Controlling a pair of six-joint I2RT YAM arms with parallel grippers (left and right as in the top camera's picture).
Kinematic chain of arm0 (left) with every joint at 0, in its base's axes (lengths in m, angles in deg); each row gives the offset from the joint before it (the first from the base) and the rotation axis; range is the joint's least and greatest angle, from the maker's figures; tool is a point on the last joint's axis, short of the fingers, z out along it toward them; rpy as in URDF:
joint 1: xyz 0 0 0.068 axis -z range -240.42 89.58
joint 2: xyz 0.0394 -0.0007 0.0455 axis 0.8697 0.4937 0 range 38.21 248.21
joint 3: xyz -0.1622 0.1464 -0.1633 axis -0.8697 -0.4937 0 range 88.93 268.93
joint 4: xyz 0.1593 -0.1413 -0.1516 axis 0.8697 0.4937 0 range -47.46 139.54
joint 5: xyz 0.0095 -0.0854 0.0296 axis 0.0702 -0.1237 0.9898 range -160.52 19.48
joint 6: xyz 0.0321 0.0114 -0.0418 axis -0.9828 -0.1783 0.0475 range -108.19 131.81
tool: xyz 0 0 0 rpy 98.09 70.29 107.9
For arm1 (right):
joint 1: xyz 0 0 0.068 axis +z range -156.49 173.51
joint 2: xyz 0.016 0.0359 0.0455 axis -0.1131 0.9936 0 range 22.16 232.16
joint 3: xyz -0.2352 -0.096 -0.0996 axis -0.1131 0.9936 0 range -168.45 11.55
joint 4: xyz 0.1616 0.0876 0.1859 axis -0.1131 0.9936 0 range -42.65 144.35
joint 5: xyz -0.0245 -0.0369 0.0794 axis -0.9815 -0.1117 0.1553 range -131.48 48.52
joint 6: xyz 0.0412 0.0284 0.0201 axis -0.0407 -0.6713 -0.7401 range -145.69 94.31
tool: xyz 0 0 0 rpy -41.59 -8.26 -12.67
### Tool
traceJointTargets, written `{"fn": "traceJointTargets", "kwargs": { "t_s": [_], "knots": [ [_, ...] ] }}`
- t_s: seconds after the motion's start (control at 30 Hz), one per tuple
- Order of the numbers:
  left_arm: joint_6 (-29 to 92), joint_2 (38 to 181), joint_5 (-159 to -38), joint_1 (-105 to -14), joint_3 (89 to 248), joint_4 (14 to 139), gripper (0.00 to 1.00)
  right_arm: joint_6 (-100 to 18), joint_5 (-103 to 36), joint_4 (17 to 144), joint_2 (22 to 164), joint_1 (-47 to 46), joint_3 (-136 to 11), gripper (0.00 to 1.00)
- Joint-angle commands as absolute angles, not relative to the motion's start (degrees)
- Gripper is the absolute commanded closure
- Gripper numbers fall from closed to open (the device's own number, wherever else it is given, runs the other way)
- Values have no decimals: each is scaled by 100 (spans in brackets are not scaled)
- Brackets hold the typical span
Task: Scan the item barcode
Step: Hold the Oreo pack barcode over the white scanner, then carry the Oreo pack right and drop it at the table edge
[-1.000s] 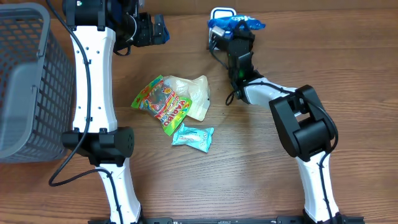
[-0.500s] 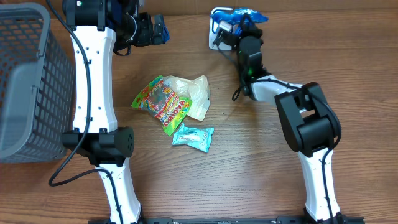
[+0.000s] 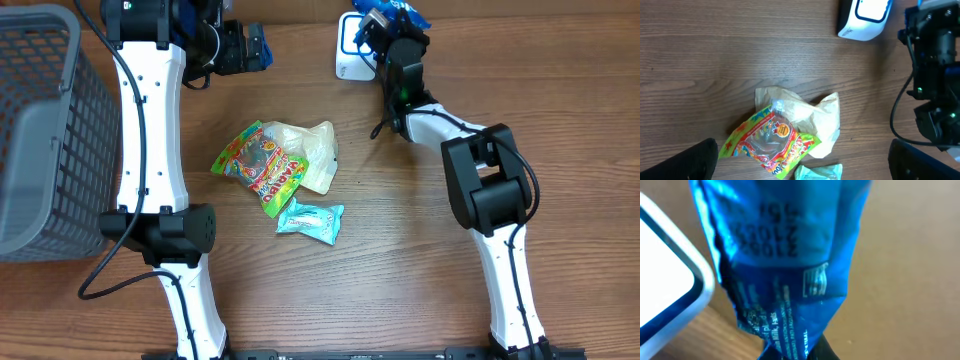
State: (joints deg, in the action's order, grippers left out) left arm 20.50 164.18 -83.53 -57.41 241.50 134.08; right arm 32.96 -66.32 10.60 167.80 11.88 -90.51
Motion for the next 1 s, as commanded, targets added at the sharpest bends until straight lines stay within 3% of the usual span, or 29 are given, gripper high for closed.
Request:
{"fn": "traceJointTargets", "kwargs": {
  "t_s": [0.0,0.13,0.3,0.47,0.6,0.73,0.83,0.97],
  "knots": [
    [2104,16259,-8345,-5702,24128,13400,0,3366,-6693,1121,16758,1181,-9359,96],
    [2104,16259,-8345,-5702,24128,13400,0,3810,-6639,1681,16760,1188,-9357,96],
    [2104,16259,-8345,-5702,24128,13400,0,4490,-6997,1513,16760,1373,-9357,96],
    [2104,16259,-8342,-5702,24128,13400,0,4581,-7244,1246,16760,1483,-9357,96],
    [2104,16259,-8342,-5702,24128,13400,0,4544,-8300,765,16701,1776,-9357,96],
    [2104,16259,-8342,-5702,24128,13400,0,3825,-8820,780,16301,2149,-9357,96],
    [2104,16259,-8342,-5700,24128,13400,0,3471,-9548,1248,15895,2370,-9357,96],
    [2104,16259,-8342,-5702,24128,13400,0,1580,-10048,4155,14887,2735,-9357,97]
  ]
}}
